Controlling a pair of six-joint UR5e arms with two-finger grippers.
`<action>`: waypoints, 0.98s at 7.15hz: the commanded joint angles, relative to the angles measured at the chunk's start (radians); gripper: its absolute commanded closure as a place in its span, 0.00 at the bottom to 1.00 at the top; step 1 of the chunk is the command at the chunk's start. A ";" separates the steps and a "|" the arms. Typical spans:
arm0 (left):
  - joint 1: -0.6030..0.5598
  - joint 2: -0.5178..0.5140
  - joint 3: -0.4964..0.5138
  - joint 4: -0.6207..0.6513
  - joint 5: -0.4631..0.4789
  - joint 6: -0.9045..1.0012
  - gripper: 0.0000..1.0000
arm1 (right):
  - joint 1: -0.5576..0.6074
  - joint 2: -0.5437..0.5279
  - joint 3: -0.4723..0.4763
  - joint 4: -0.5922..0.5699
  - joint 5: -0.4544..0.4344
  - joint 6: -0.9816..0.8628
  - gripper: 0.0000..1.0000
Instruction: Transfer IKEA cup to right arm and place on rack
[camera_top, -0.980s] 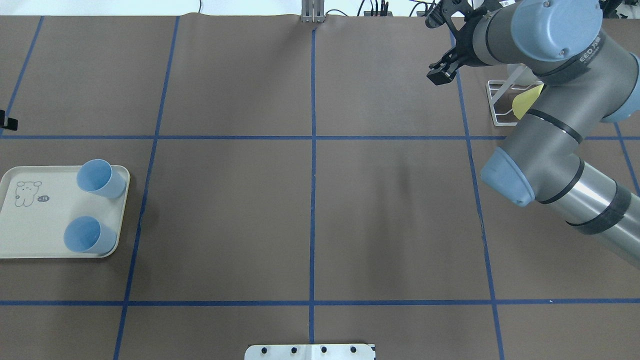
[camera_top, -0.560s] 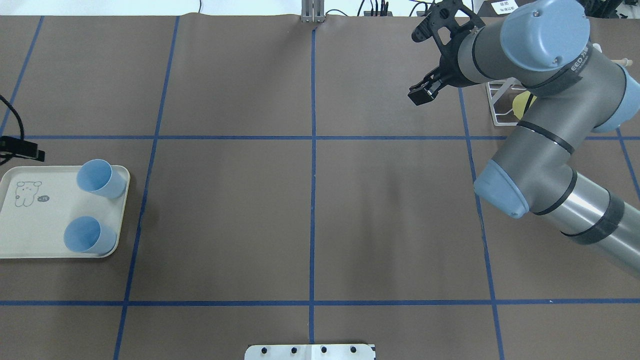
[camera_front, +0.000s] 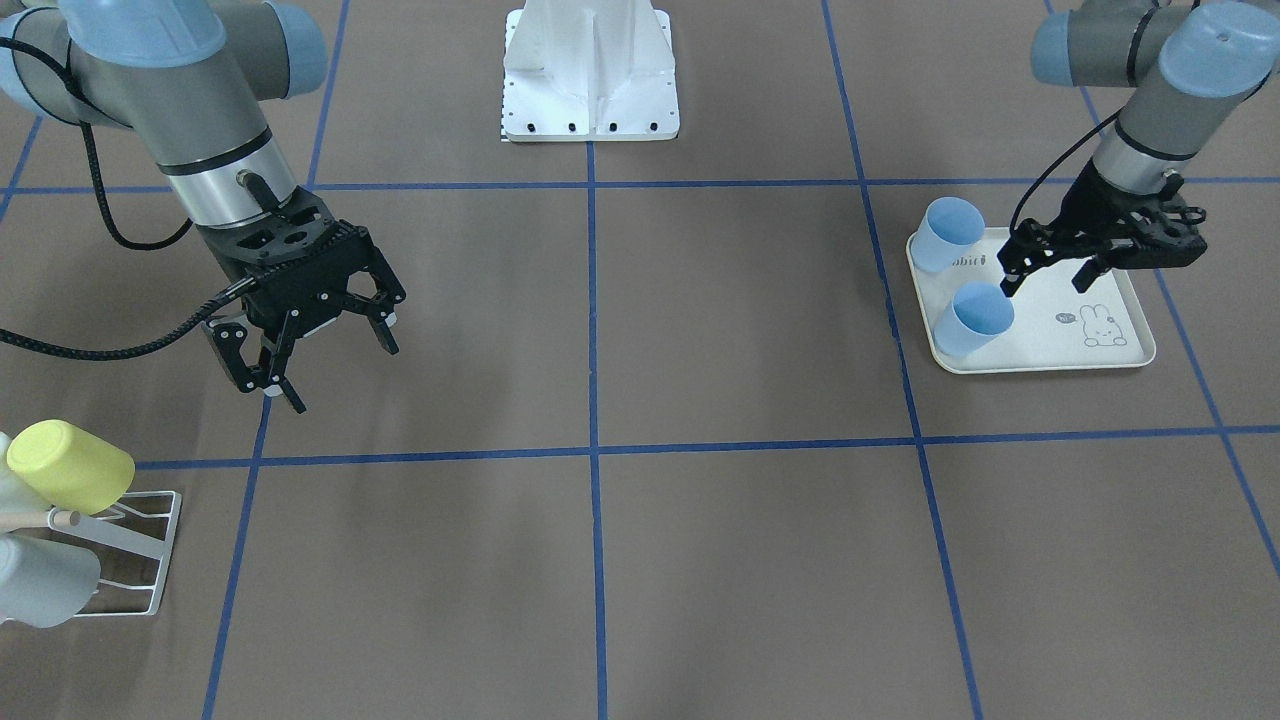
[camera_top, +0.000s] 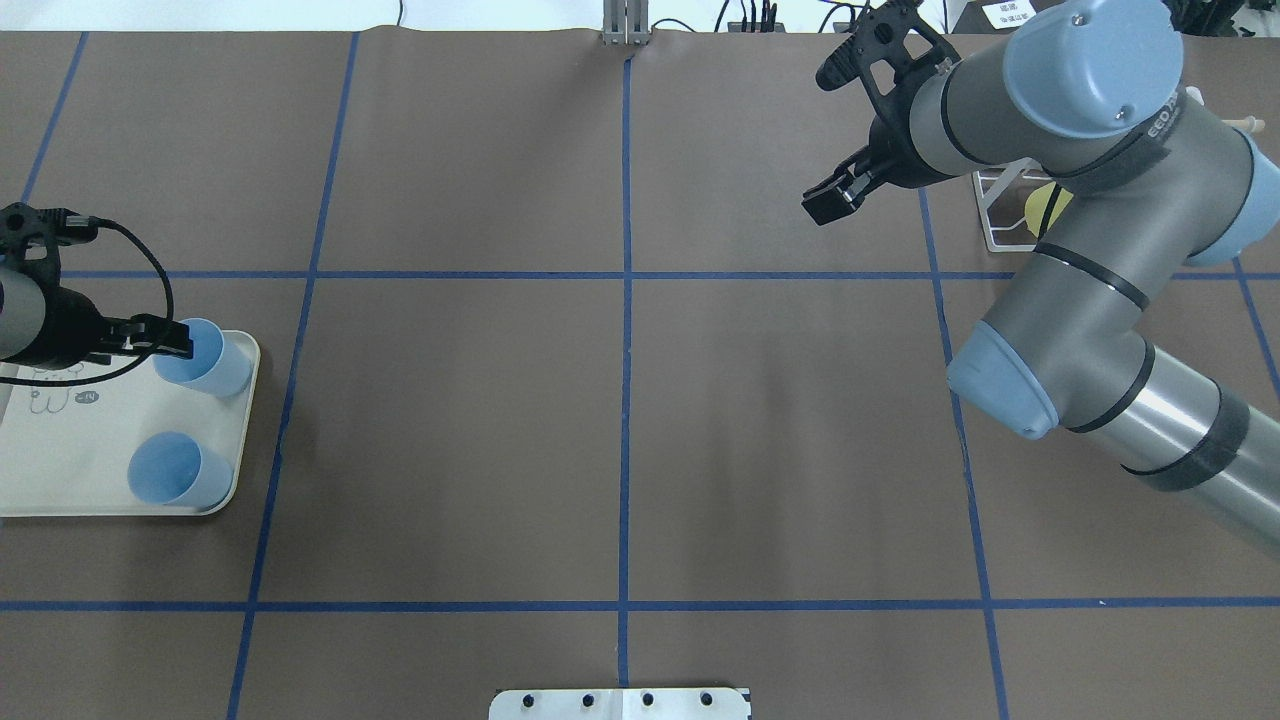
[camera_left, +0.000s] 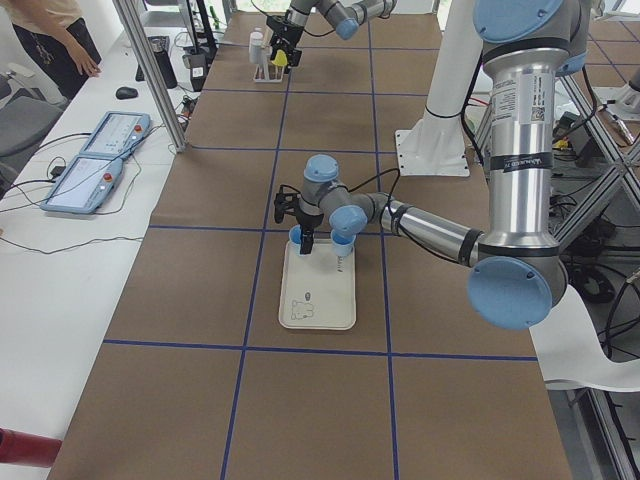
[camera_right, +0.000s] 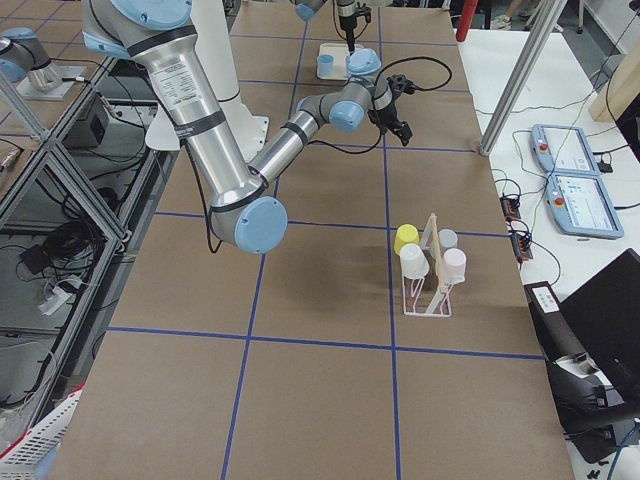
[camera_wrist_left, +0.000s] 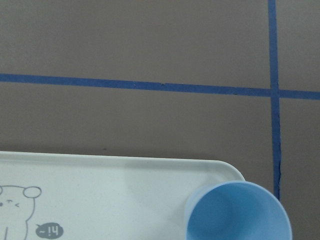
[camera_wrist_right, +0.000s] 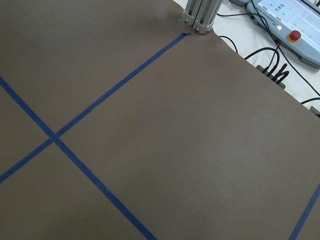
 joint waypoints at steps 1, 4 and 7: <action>0.006 -0.025 0.044 -0.003 -0.001 -0.006 0.37 | 0.000 0.000 0.001 0.002 0.000 0.001 0.00; 0.004 -0.024 0.044 -0.003 -0.012 -0.001 0.78 | 0.000 0.000 0.001 0.004 0.000 0.001 0.00; -0.004 -0.021 0.026 0.004 -0.066 0.003 0.90 | 0.000 0.000 0.001 0.007 0.000 0.001 0.00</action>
